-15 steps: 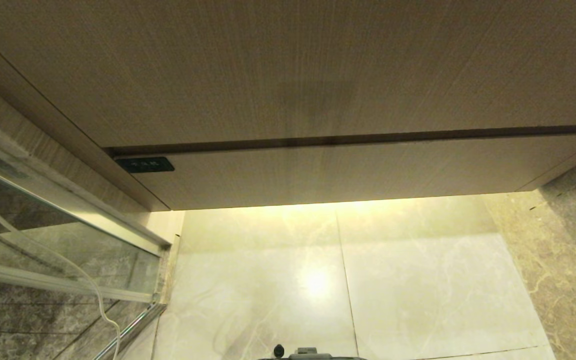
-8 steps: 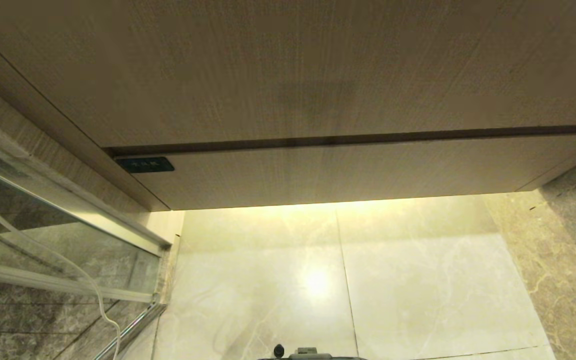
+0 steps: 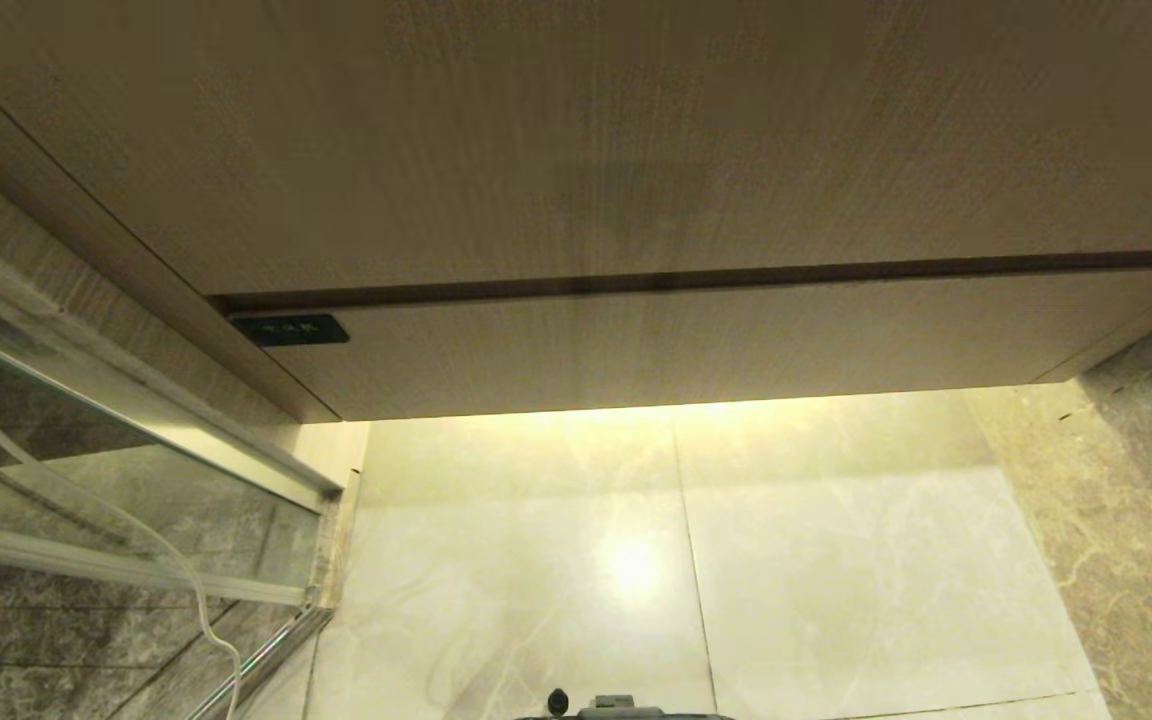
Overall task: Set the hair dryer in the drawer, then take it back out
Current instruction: Pull open the drawer
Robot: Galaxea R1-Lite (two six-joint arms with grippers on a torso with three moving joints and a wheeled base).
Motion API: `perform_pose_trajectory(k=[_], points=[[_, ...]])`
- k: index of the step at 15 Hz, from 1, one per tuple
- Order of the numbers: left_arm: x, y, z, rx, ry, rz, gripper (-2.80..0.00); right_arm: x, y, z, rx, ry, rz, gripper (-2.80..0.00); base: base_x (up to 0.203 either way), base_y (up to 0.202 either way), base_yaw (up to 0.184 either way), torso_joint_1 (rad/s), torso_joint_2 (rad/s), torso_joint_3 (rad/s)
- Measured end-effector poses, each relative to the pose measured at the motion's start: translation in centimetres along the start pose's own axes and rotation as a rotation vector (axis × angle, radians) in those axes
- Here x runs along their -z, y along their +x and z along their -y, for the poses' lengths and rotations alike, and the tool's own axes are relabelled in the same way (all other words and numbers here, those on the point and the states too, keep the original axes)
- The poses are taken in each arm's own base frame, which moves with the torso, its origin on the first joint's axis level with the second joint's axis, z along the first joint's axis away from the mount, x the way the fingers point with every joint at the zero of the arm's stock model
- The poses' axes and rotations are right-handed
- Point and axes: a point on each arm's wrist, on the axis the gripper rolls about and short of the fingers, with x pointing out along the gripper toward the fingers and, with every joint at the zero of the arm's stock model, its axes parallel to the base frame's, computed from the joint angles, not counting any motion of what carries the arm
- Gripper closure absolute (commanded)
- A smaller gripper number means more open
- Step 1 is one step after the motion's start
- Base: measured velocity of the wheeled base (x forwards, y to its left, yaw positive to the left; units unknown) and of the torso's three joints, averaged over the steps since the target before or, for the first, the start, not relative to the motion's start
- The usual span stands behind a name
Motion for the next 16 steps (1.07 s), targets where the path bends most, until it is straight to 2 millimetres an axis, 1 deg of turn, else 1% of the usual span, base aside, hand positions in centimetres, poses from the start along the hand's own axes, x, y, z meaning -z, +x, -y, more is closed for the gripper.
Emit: perform_pose_trajectory(k=[2,3,4,6,7,8,9,10,11,12,13,14,16], points=[[0.0,0.0,0.0,0.000,0.000,0.000,0.00,-0.5,-0.4,0.0,-0.016,0.002,-0.024,0.00,0.000,0.000,0.000,0.000,0.00,0.000],[0.0,0.0,0.0,0.000,0.000,0.000,0.00,-1.9,-0.9,0.1,-0.027,0.004,-0.004,0.00,0.000,0.000,0.000,0.000,0.00,0.000],[0.0,0.0,0.0,0.000,0.000,-0.001,0.00,-4.1,-1.8,0.2,-0.041,0.004,0.019,0.00,0.000,0.000,0.000,0.000,0.00,0.000],[0.0,0.0,0.0,0.000,0.000,0.000,0.00,-9.6,-3.3,0.4,-0.078,0.014,0.052,0.00,0.000,0.000,0.000,0.000,0.00,0.000],[0.0,0.0,0.0,0.000,0.000,0.000,0.00,-12.9,-3.4,0.6,-0.101,0.019,0.050,0.00,0.000,0.000,0.000,0.000,0.00,0.000],[0.0,0.0,0.0,0.001,0.000,0.000,0.00,-16.1,-2.8,0.8,-0.139,0.022,0.025,0.00,0.000,0.000,0.000,0.000,0.00,0.000],[0.0,0.0,0.0,0.000,0.000,0.000,0.00,-18.7,-1.5,1.0,-0.179,0.023,-0.016,0.00,0.000,0.000,0.000,0.000,0.00,0.000],[0.0,0.0,0.0,0.000,0.000,0.000,0.00,-21.2,0.5,1.1,-0.228,0.016,-0.077,0.00,0.000,0.000,0.000,0.000,0.00,0.000],[0.0,0.0,0.0,0.000,0.000,0.000,0.00,-23.3,2.9,1.1,-0.277,-0.005,-0.139,0.00,0.000,0.000,0.000,0.000,0.00,0.000],[0.0,0.0,0.0,0.000,0.000,0.000,0.00,-24.5,5.3,0.9,-0.323,-0.039,-0.198,0.00,0.000,0.000,0.000,0.000,0.00,0.000],[0.0,0.0,0.0,0.000,0.000,0.000,0.00,-25.6,7.9,0.5,-0.371,-0.092,-0.252,0.00,0.000,0.000,0.000,0.000,0.00,0.000],[0.0,0.0,0.0,0.000,0.000,0.000,0.00,-26.2,10.2,0.1,-0.421,-0.159,-0.297,0.00,0.000,0.000,0.000,0.000,0.00,0.000],[0.0,0.0,0.0,0.000,0.001,0.000,0.00,-26.3,13.8,-0.9,-0.503,-0.294,-0.350,0.00,0.000,0.000,0.000,0.000,0.00,0.000]])
